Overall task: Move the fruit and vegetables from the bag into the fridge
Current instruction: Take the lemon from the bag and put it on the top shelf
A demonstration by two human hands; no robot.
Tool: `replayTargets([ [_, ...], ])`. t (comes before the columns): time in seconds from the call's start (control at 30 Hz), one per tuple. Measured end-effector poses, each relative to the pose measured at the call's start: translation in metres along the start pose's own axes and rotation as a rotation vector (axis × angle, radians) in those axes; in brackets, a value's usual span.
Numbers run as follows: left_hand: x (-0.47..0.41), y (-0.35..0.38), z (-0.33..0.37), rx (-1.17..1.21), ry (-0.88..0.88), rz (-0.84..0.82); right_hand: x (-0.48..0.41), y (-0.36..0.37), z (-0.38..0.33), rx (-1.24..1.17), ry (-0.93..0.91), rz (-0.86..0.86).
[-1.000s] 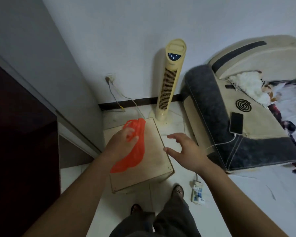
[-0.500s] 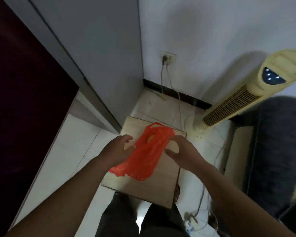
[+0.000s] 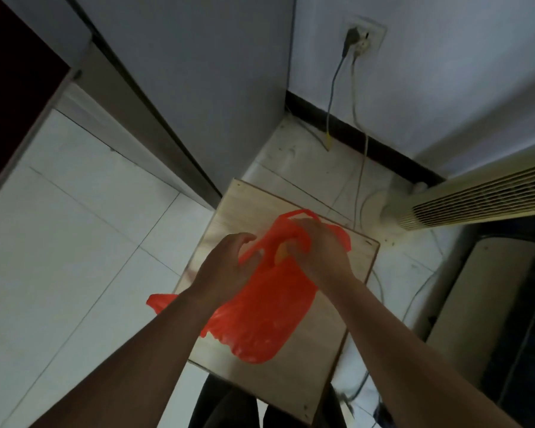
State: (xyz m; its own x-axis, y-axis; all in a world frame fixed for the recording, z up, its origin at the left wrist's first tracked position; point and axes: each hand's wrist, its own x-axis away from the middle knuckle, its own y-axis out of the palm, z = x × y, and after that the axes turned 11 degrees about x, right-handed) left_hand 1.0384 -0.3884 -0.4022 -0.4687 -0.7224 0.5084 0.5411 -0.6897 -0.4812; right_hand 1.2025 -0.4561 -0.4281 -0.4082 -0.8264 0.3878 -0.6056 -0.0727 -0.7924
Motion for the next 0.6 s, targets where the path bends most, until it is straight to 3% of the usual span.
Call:
replayTargets([
  [0.13,-0.009,0.027,-0.011,0.041,0.041,-0.046,0.031,0.029,0.047,-0.013,0.037,-0.093],
  [0.3,-0.002,0.052,-0.041,-0.058,0.039,-0.243,0.055,0.049,0.078,-0.032,0.096,-0.213],
  [0.5,-0.003,0.054,-0.054,0.021,0.013,-0.216,0.051,0.04,0.058,-0.014,0.03,0.118],
  [0.6,-0.004,0.049,-0.053,0.051,0.019,-0.204,0.049,0.038,0.045,-0.006,-0.024,0.059],
])
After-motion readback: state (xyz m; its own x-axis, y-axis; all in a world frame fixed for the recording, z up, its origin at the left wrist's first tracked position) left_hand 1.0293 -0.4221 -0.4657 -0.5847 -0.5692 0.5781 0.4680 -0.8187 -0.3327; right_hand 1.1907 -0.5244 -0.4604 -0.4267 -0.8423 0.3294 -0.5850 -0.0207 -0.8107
